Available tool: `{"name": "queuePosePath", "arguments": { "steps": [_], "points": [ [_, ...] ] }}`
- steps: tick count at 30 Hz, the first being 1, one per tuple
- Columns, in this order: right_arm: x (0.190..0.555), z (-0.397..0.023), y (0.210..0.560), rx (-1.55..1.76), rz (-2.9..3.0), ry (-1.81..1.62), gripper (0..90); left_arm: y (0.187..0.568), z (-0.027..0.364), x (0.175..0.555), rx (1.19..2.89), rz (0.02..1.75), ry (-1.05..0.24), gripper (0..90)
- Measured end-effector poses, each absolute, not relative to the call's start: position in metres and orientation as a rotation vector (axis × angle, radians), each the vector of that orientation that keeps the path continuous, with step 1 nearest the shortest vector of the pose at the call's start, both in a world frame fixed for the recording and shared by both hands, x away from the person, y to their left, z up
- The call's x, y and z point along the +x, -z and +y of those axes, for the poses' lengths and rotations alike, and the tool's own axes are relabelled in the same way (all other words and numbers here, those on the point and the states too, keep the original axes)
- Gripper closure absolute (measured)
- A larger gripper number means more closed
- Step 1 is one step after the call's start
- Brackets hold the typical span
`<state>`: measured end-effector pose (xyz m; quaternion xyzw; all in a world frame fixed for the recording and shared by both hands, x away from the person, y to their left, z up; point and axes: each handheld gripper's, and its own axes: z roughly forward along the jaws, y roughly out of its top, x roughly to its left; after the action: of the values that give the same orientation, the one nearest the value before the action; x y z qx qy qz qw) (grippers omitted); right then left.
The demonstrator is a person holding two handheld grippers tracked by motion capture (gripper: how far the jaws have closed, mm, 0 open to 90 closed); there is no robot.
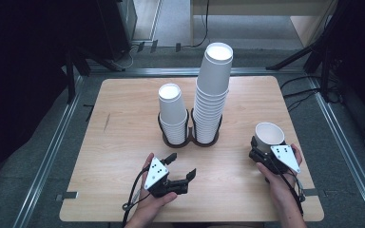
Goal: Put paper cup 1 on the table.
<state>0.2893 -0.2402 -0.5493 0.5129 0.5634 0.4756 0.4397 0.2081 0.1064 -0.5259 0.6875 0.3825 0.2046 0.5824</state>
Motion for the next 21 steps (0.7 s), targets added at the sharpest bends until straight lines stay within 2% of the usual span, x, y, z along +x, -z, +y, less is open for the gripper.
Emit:
{"name": "queuePosePath", "arguments": {
  "steps": [21],
  "points": [
    [0.2876,-0.2394,0.5484,1.325,1.425,-1.179,11.5,0.5266,0.1087,0.2094,1.604,0.905,-0.473,13.9]
  ]
}}
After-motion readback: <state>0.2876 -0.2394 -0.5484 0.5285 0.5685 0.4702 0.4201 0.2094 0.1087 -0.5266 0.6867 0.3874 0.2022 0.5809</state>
